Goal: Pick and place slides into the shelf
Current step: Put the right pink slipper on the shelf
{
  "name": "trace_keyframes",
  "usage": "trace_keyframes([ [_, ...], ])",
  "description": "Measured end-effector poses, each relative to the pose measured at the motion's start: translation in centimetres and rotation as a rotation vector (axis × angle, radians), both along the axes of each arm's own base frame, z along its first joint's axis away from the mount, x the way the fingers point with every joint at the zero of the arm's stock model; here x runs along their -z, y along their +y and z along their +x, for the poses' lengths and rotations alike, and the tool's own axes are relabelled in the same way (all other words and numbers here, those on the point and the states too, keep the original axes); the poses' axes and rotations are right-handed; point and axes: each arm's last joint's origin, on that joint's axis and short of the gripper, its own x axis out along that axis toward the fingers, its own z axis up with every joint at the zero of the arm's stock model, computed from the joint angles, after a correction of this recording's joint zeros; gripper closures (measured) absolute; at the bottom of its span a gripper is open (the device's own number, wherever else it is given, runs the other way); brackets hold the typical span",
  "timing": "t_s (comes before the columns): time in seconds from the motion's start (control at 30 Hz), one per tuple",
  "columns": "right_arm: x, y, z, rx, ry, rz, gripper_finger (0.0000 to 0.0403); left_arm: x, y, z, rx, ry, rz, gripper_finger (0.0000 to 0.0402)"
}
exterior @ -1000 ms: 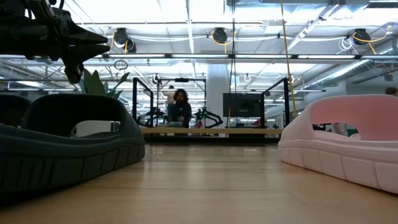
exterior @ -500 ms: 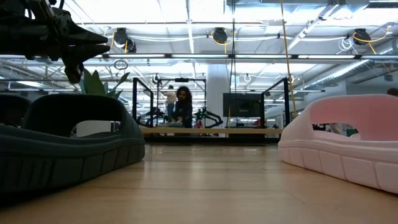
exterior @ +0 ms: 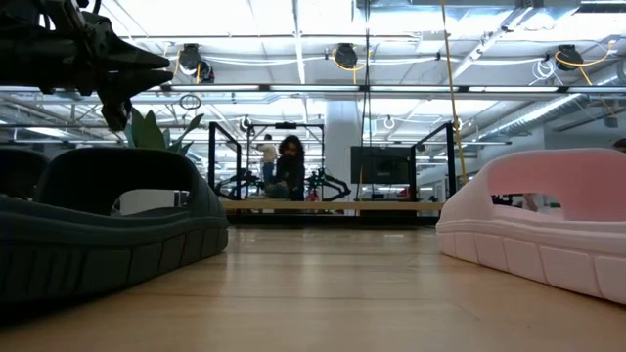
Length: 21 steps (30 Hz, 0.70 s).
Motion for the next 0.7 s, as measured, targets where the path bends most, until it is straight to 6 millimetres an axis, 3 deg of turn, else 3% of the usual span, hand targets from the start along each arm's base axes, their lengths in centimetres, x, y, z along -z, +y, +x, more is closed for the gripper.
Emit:
trace_keyframes([
  [0.27, -0.12, 0.54, 0.26, -0.006, -0.027, 0.054, 0.0316, 0.0, 0.0, 0.0, -0.003, 0.007, 0.053, 0.0314],
  [0.7, -0.42, -0.45, -0.11, 0.028, 0.001, -0.038, 0.0316, 0.0, 0.0, 0.0, -0.003, 0.008, 0.057, 0.0314],
])
